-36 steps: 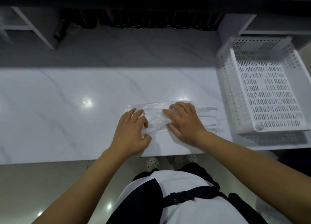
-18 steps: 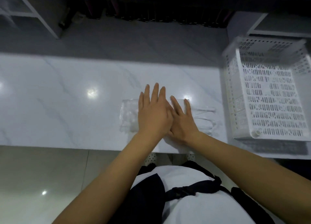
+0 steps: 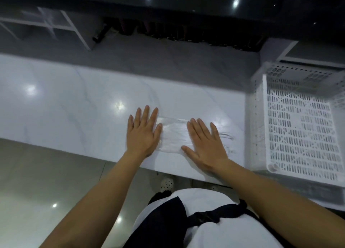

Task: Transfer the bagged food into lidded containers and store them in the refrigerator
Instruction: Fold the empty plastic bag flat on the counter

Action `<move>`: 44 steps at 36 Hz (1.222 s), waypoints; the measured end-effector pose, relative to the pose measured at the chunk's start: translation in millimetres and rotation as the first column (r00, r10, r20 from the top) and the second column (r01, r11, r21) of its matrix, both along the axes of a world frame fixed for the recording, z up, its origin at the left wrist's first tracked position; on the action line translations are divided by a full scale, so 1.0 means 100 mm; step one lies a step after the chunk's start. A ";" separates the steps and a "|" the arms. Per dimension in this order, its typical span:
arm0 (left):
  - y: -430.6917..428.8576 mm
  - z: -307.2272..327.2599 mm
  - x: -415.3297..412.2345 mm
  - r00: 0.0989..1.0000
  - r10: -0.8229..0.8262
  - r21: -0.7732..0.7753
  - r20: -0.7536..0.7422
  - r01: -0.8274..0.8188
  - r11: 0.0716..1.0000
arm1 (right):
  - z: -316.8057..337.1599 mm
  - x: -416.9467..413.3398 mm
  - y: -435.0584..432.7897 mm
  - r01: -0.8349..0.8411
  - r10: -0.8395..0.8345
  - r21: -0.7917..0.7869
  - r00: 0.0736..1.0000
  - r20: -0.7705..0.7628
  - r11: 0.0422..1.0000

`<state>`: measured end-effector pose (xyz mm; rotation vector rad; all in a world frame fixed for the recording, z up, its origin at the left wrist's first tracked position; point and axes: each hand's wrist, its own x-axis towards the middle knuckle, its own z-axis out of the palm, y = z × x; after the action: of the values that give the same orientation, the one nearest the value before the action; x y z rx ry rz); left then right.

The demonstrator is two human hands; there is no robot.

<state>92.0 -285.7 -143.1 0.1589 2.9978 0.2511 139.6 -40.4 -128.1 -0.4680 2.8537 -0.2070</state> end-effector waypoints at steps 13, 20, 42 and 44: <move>0.02 -0.02 0.02 1.000 0.003 0.021 -0.013 -0.003 1.000 | 0.12 -0.26 -0.81 0.088 -0.088 -0.045 0.996 0.003 0.995; -0.03 -0.06 0.01 1.000 0.012 0.035 -0.014 -0.011 0.999 | -0.08 -0.16 -0.35 0.053 -0.053 0.009 0.999 -0.012 0.999; -0.98 0.18 0.29 0.783 0.601 -0.070 0.157 -0.599 0.798 | -0.09 -0.05 0.07 0.045 -0.045 -0.020 0.999 -0.030 0.999; -0.92 0.25 0.30 0.714 0.682 -0.070 0.158 -0.681 0.729 | -0.09 -0.05 0.06 0.043 -0.043 -0.018 0.999 -0.029 0.999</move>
<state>122.3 -377.7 -117.6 -0.9504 2.7352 0.2991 134.1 -34.0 -137.3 -0.4163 2.8949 -0.2344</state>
